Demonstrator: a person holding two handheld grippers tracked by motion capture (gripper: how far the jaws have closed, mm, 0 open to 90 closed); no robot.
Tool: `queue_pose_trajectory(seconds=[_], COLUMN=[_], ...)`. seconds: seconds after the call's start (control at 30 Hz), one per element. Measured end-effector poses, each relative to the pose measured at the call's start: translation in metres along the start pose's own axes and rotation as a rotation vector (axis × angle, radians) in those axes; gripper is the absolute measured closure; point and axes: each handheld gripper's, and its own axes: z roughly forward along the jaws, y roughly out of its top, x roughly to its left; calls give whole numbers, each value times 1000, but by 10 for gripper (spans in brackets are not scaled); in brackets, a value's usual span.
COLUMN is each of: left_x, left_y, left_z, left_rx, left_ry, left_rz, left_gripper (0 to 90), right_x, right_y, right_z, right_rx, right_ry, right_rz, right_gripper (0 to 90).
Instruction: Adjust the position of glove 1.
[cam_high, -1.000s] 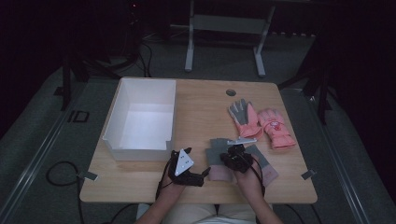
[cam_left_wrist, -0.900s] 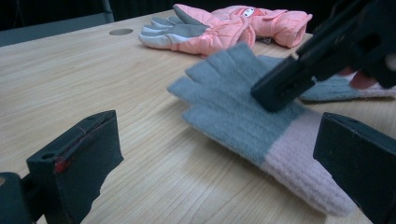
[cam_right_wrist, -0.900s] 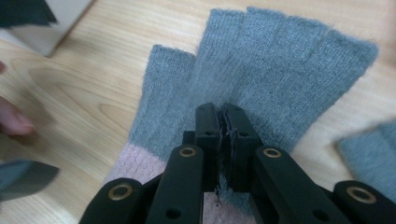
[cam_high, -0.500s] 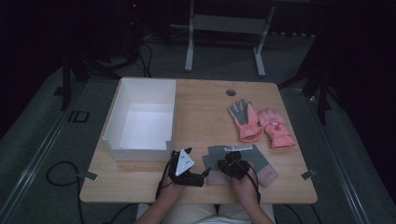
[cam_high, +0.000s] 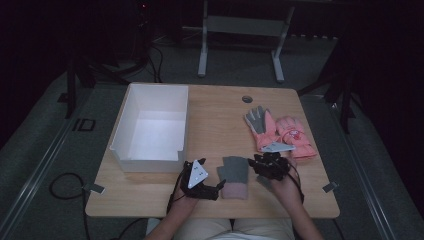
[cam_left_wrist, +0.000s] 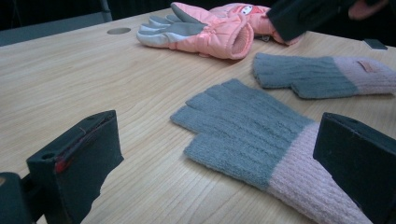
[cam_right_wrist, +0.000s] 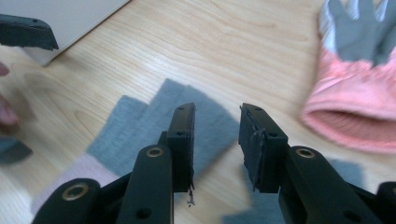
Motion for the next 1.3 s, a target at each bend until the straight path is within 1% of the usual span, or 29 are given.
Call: queue_pose_trajectory(seconds=[0.03,0.07,0.1,0.17,0.2,0.23,0.27,0.3,0.33,0.37,0.4,0.43,0.47,0.5,0.57,0.63,0.7,0.73,0.8,0.87,0.9,1.03,1.07,1.13,1.2,1.23,1.3], left_x=[0,0,0,0,0,0,0,0,0,0,0,0,-1,-1,-1,-1,-1,-1,-1,-1,-1,-1,-2,-1,-1,-1,-1], left_y=[0,0,0,0,0,0,0,0,0,0,0,0,0,0,0,0,0,0,0,0,0,0,0,0,0,0,0], left_z=[0,0,0,0,0,0,0,0,0,0,0,0,0,0,0,1,1,0,1,1,0,0,0,0,0,0,0], left_rx=[1,5,4,-1,-2,-1,1,2,-1,-2,-2,3,3,0,-1,3,0,-2,-2,-2,-5,-2,-4,-3,-2,-4,-8], left_ry=[-1,0,0,0,0,0,0,1,2,3,3,3,3,5,4,5,7,7,6,6,6,5,5,3,4,5,5], left_rz=[-1,1,0,-1,-1,0,1,1,0,0,0,2,3,8,7,8,10,12,12,13,12,13,14,12,10,7,7], left_gripper=[5,5,5,5,5,5,5,5,5,5,5,5,5,5,5,5,5,5,5,5,5,5,5,5,5,5,5], right_x=[-7,-12,-17,-26,-31,-36,-41,-45,-50,-54,-54,-58,-67,-69,-74,-77,-78,-81,-82,-81,-80,-79,-78,-78,-78,-77,-77], right_y=[1,2,3,4,2,0,-3,-6,-10,-14,-14,-18,-30,-33,-42,-48,-50,-53,-54,-54,-55,-56,-56,-57,-58,-58,-58], right_z=[-2,-4,-6,-11,-12,-14,-15,-17,-18,-20,-20,-21,-21,-21,-20,-17,-16,-12,-9,-7,-2,3,3,4,4,4,3], right_rx=[7,14,17,16,24,28,43,72,88,105,105,121,161,165,178,194,198,193,192,196,216,228,228,229,231,231,228], right_ry=[-2,0,17,28,45,62,67,66,76,99,99,109,103,101,121,123,124,138,134,140,124,109,106,111,105,100,100], right_rz=[-18,-25,-43,-90,-118,-134,-153,-174,-183,-176,-176,-189,-205,-207,-199,-193,-199,-178,-184,-189,-213,-227,-231,-227,-222,-211,-175], right_gripper=[656,655,651,651,646,641,640,634,633,634,634,633,628,626,617,614,614,616,616,614,612,620,634,706,774,806,842])
